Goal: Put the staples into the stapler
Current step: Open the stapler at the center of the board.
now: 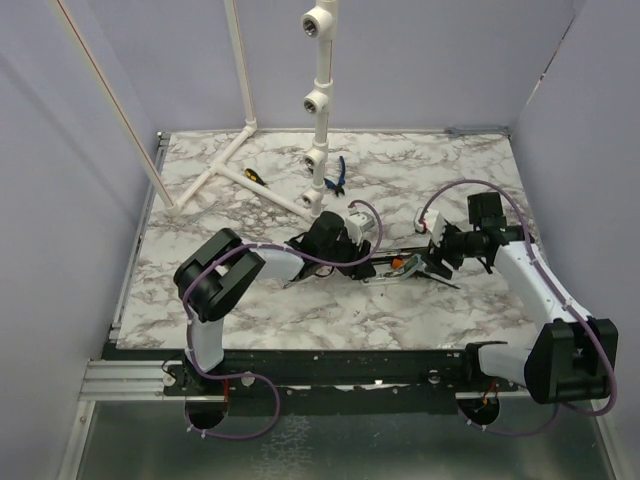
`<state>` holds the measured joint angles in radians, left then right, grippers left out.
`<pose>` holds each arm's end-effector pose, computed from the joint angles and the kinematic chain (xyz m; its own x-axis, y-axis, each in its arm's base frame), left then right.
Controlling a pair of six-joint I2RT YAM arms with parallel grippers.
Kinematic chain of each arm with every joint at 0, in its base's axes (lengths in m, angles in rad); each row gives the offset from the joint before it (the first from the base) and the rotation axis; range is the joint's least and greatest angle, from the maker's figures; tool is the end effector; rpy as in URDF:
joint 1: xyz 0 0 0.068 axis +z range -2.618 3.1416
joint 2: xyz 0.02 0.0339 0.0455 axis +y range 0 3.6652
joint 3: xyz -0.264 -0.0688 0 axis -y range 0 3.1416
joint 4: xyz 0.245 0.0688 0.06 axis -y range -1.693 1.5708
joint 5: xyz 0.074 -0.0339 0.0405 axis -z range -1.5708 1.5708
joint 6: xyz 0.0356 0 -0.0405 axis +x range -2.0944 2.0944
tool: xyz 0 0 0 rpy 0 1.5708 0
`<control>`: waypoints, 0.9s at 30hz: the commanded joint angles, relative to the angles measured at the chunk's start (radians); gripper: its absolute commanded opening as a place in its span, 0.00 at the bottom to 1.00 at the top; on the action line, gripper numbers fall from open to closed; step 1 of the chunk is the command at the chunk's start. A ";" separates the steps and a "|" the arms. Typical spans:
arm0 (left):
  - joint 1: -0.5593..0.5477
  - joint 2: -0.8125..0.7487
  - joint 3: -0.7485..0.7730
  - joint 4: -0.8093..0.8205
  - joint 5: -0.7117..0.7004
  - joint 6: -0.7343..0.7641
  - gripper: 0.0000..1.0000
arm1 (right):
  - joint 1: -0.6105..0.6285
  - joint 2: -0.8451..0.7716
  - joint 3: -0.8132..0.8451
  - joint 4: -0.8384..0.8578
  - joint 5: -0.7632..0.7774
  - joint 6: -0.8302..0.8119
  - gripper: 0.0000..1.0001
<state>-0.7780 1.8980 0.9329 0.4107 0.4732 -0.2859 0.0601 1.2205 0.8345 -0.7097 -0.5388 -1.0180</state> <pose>0.2618 -0.2807 0.1406 -0.6138 0.2524 -0.7480 0.7584 0.4516 -0.4700 0.2253 0.0319 0.2318 -0.2228 -0.7452 -0.6285 -0.9055 0.3970 -0.1497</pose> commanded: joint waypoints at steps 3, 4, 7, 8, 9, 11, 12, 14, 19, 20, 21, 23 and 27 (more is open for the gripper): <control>0.006 -0.057 -0.019 -0.016 -0.026 0.042 0.51 | 0.018 -0.021 0.056 -0.033 0.016 0.044 0.72; 0.006 -0.059 -0.019 -0.015 -0.024 0.043 0.52 | 0.020 -0.024 0.059 -0.035 0.017 0.047 0.72; 0.006 -0.070 -0.015 -0.014 -0.012 0.045 0.55 | 0.029 -0.036 0.075 -0.040 0.012 0.063 0.72; 0.006 -0.075 -0.013 -0.013 -0.006 0.049 0.56 | 0.032 -0.041 0.084 -0.043 0.011 0.072 0.72; 0.006 -0.083 -0.011 -0.013 0.000 0.054 0.57 | 0.035 -0.046 0.098 -0.049 0.007 0.080 0.72; 0.006 -0.110 -0.009 -0.011 0.008 0.072 0.58 | 0.042 -0.050 0.128 -0.059 -0.001 0.106 0.72; 0.006 -0.125 -0.010 -0.012 0.007 0.088 0.58 | 0.047 -0.053 0.143 -0.064 -0.006 0.123 0.72; 0.009 -0.160 -0.013 -0.023 -0.029 0.125 0.58 | 0.064 -0.049 0.172 -0.058 -0.002 0.175 0.72; 0.012 -0.250 0.008 -0.162 -0.138 0.291 0.61 | 0.199 -0.040 0.197 0.004 0.037 0.315 0.72; 0.012 -0.268 0.009 -0.191 -0.157 0.331 0.62 | 0.215 -0.043 0.197 0.026 0.039 0.337 0.72; 0.014 -0.290 0.007 -0.218 -0.178 0.367 0.64 | 0.240 -0.043 0.196 0.051 0.040 0.360 0.72; 0.023 -0.321 0.010 -0.291 -0.219 0.434 0.69 | 0.254 -0.032 0.198 0.100 0.026 0.395 0.72; 0.083 -0.391 -0.019 -0.396 -0.264 0.530 0.80 | 0.257 -0.019 0.186 0.223 -0.032 0.443 0.72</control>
<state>-0.7517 1.5753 0.9268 0.1806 0.3046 0.0814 0.3141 1.1915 1.0183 -0.6361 -0.5301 -0.6746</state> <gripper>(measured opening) 0.752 0.719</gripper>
